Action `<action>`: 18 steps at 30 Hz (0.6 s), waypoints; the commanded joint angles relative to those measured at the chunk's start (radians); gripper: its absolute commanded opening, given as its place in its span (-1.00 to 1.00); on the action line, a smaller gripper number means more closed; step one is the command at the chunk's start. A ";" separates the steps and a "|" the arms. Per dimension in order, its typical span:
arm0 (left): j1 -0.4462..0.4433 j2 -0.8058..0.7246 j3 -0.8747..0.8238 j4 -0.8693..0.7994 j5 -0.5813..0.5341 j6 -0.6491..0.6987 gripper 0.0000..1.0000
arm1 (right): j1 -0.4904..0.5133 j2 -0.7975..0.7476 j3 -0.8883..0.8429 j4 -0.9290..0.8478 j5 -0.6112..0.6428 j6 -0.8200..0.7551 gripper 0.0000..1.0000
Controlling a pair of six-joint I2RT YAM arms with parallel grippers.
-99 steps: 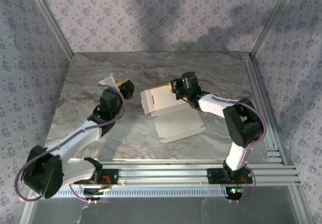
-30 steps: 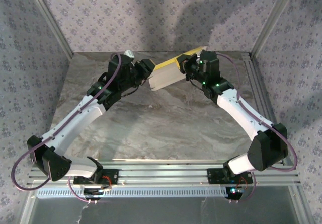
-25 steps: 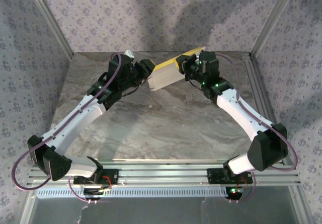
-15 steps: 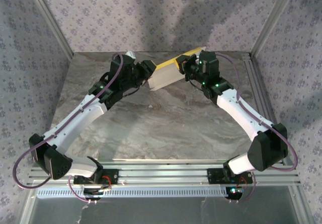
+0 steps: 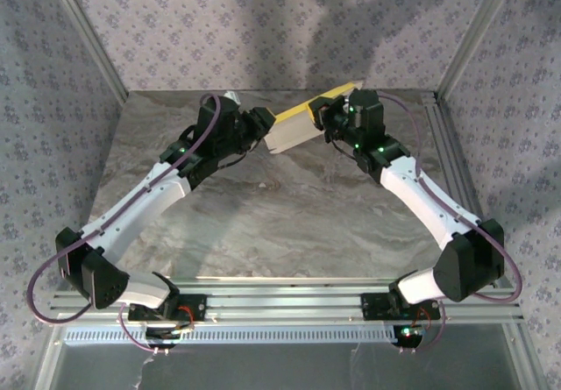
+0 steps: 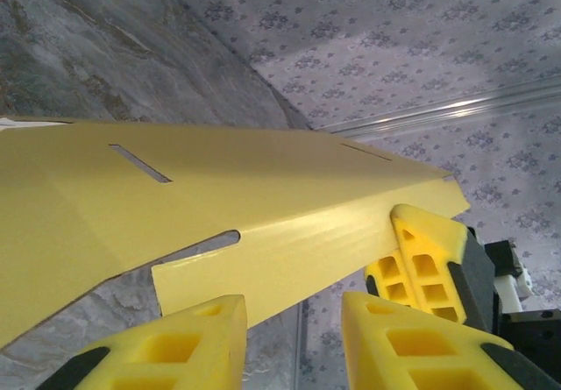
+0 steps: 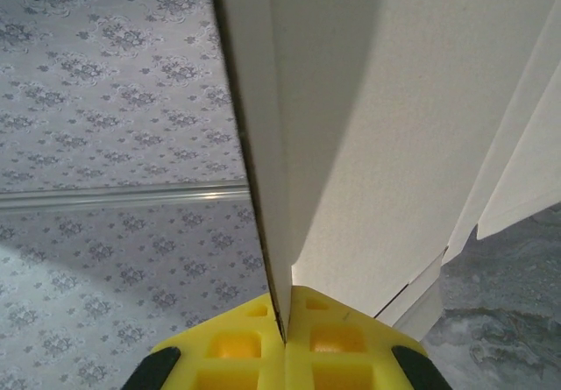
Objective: Fold the paper box
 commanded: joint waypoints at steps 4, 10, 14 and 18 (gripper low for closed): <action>0.011 -0.018 0.042 -0.139 -0.098 0.042 -0.25 | 0.009 -0.042 0.011 -0.011 0.006 -0.038 -1.00; 0.017 0.013 0.084 -0.156 -0.071 0.071 -0.26 | 0.016 -0.041 -0.006 -0.003 0.014 -0.037 -1.00; 0.015 0.015 0.076 -0.145 -0.045 0.062 -0.27 | 0.014 -0.036 -0.002 -0.001 0.013 -0.040 -1.00; 0.004 0.008 0.065 -0.127 -0.029 0.049 -0.26 | 0.014 -0.029 0.002 0.000 0.007 -0.040 -1.00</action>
